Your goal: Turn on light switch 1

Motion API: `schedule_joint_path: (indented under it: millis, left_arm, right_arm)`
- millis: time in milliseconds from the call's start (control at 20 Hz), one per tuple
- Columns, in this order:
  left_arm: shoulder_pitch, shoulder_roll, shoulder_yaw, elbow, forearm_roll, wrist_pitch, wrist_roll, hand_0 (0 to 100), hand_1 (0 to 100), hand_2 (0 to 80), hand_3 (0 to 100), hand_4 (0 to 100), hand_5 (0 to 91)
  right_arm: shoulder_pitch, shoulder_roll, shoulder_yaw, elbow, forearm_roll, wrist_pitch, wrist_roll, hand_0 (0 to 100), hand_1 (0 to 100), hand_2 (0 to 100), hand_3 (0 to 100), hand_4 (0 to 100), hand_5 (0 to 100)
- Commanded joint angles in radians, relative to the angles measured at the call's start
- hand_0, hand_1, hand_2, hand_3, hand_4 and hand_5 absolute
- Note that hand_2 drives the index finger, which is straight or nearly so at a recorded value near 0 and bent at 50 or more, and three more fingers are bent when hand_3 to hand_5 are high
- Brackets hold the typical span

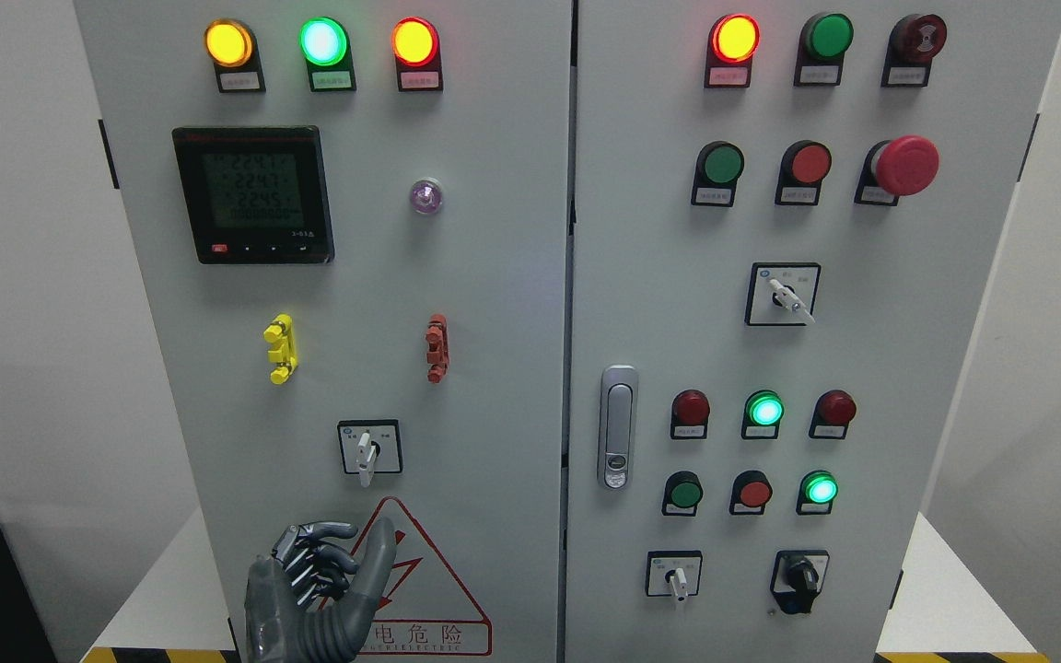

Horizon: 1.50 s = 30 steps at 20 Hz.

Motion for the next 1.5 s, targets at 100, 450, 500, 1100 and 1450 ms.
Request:
schedule_joint_path:
  millis: [100,450,500,1100,1450]
  left_arm:
    - [-0.029,-0.008,-0.007,0.001,0.0,0.008,0.004,9,66,50.1,80,85,75.1]
    - [-0.07,-0.013,-0.003,0.004,0.001,0.056,0.004,10,66,50.1,80,85,75.1]
    - [-0.072,-0.013,-0.001,0.002,0.001,0.062,0.004,10,66,50.1,80,85,75.0]
    - [-0.11,-0.019,0.01,0.002,0.0,0.099,0.005,11,67,51.5,80,85,74.6]
    - [-0.113,-0.019,0.011,0.002,0.0,0.099,0.011,11,68,52.3,80,85,74.7]
  right_arm:
    - [0.0,-0.001,0.0,0.0,0.0,0.001,0.001,0,0,0,0,0,0]
    - [0.0,0.001,0.0,0.0,0.0,0.0,0.001,0,0,0,0,0,0]
    - [0.0,0.001,-0.001,0.0,0.0,0.0,0.001,0,0,0,0,0,0]
    - [0.0,0.001,0.0,0.0,0.0,0.001,0.001,0,0,0,0,0,0]
    - [0.0,0.001,-0.001,0.0,0.0,0.0,0.001,0,0,0,0,0,0]
